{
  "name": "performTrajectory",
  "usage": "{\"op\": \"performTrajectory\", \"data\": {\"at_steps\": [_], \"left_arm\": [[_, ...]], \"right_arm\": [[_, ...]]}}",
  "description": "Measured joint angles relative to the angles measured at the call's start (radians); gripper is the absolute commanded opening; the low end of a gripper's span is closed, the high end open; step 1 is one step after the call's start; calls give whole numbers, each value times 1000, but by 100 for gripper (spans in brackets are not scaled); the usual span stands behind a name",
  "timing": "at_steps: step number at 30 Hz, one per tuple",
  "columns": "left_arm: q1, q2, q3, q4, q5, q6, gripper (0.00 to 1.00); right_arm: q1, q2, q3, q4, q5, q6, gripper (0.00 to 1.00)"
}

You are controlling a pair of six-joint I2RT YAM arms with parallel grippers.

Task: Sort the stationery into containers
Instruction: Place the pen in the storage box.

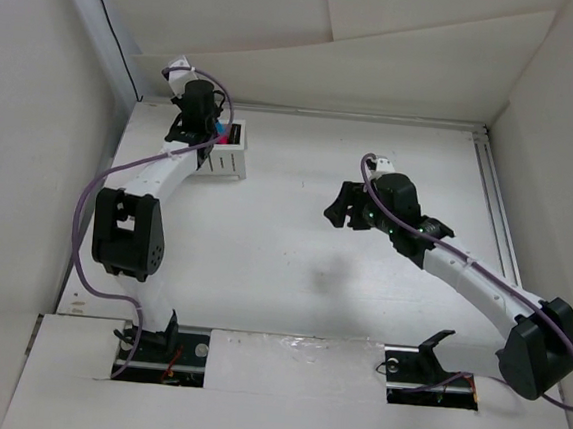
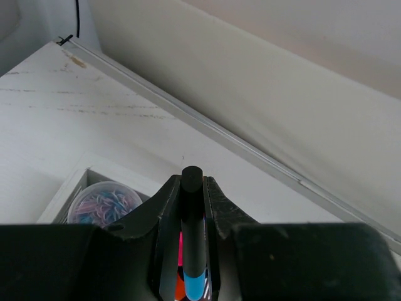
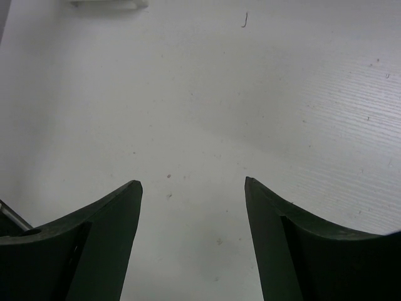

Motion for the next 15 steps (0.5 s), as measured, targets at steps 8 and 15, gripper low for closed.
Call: {"op": "performTrajectory", "data": {"at_steps": [8, 15], "left_arm": [[-45, 35, 0, 40, -35, 55, 7], [-64, 85, 0, 45, -42, 79, 10]], "right_arm": [[0, 0, -1, 1, -6, 0, 73], [0, 0, -1, 0, -7, 0, 73]]}}
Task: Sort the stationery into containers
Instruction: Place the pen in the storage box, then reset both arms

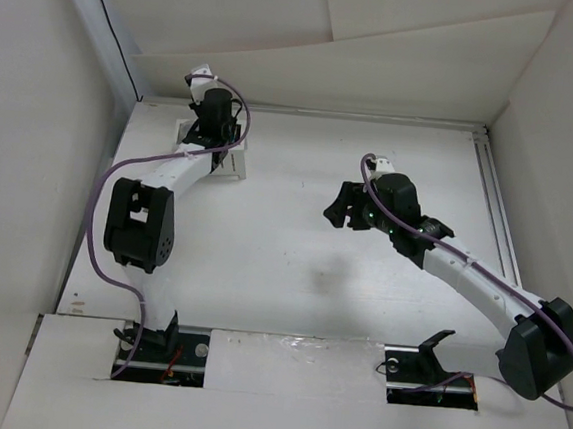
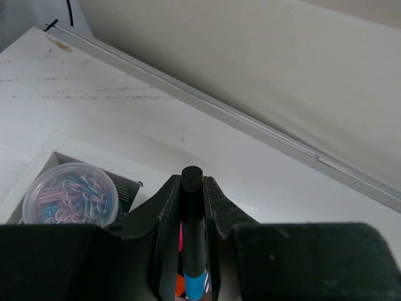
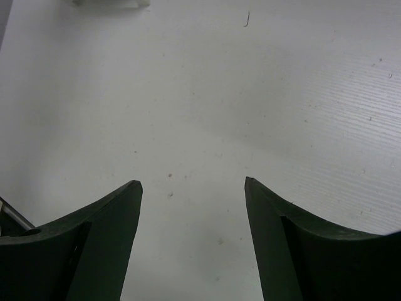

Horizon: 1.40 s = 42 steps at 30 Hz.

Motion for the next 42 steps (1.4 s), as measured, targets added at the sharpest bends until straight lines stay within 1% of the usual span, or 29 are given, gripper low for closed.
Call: {"op": "performTrajectory", "data": {"at_steps": [1, 3, 7, 8, 12, 13, 17, 20, 22, 23, 24, 27, 31, 33, 34, 35, 36, 37, 39, 42], "left_arm": [[0, 4, 0, 0, -3, 3, 11], [-2, 7, 0, 0, -8, 9, 14], [-6, 7, 0, 6, -16, 20, 22], [-7, 7, 0, 7, -18, 21, 28], [-11, 1, -6, 10, -18, 25, 39], [-14, -6, -14, 11, -18, 25, 99], [-19, -58, -42, 7, -15, 25, 100], [-29, -125, -56, 6, -16, 25, 100], [-45, -189, -72, 6, -17, 25, 100], [-55, -225, -81, 10, -15, 25, 100], [-65, -266, -97, 16, -11, 24, 100], [-89, -401, -169, 40, 22, -4, 100], [-94, -585, -316, 72, 82, -65, 100], [-93, -689, -436, 91, 117, -97, 100], [-94, -737, -488, 89, 133, -108, 100], [-95, -786, -541, 77, 147, -120, 100], [-96, -834, -588, 62, 165, -130, 100], [-99, -877, -626, 43, 179, -138, 100], [-102, -962, -678, -15, 204, -149, 100], [-105, -1077, -706, -98, 238, -164, 100]], "right_arm": [[0, 0, 0, 0, 0, 0, 73], [0, 0, 0, 0, -3, 0, 73], [0, 0, 0, 1, -7, 0, 73], [0, 0, 0, 3, -8, 0, 73], [0, 0, 0, 14, -10, 0, 73], [0, 0, 0, 15, -12, 0, 73], [-1, 0, 0, 15, -18, 0, 73], [-4, -10, -8, 16, -21, 0, 73], [-7, -20, -16, 14, -22, 0, 68], [-7, -25, -17, 15, -23, -1, 63], [-7, -32, -18, 15, -23, -3, 41], [-7, -59, -22, 16, -22, -7, 0], [-7, -100, -33, 17, -6, -6, 0], [-7, -120, -41, 21, 11, -6, 0], [-7, -133, -47, 20, 21, -6, 5], [-7, -143, -51, 20, 31, -6, 28], [-7, -154, -56, 20, 43, -4, 96], [-7, -165, -62, 21, 55, 1, 100], [-7, -183, -71, 23, 77, -10, 100], [-7, -186, -72, 26, 105, -7, 100]]}}
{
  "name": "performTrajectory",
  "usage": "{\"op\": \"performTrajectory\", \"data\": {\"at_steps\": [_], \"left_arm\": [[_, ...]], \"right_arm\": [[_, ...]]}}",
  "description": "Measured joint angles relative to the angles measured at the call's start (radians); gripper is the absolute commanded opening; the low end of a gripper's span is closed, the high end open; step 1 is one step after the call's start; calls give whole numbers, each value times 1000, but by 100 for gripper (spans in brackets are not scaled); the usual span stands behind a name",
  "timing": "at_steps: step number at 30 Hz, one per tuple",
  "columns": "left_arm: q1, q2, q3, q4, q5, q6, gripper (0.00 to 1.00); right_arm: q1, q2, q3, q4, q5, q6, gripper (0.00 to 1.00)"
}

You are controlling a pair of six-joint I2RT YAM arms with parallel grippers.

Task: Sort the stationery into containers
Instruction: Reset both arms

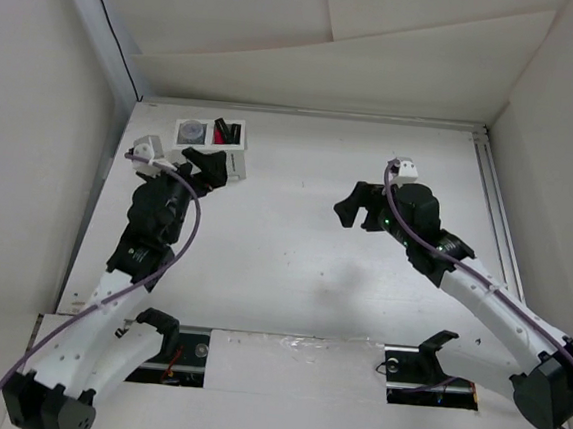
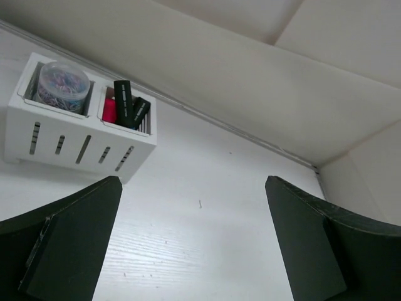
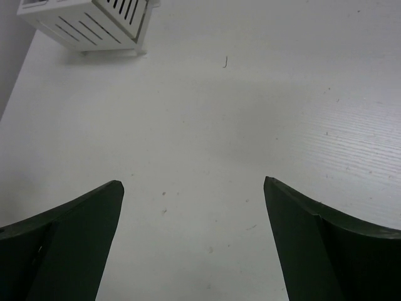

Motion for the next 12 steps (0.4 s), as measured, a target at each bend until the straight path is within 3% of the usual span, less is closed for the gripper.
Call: {"op": "performTrajectory", "data": {"at_steps": [7, 12], "left_arm": [[0, -229, -89, -64, 43, -80, 100], [0, -282, -187, -39, 135, -112, 100]], "right_arm": [[0, 34, 0, -2, 39, 0, 100], [12, -22, 4, -43, 56, 0, 100]]}}
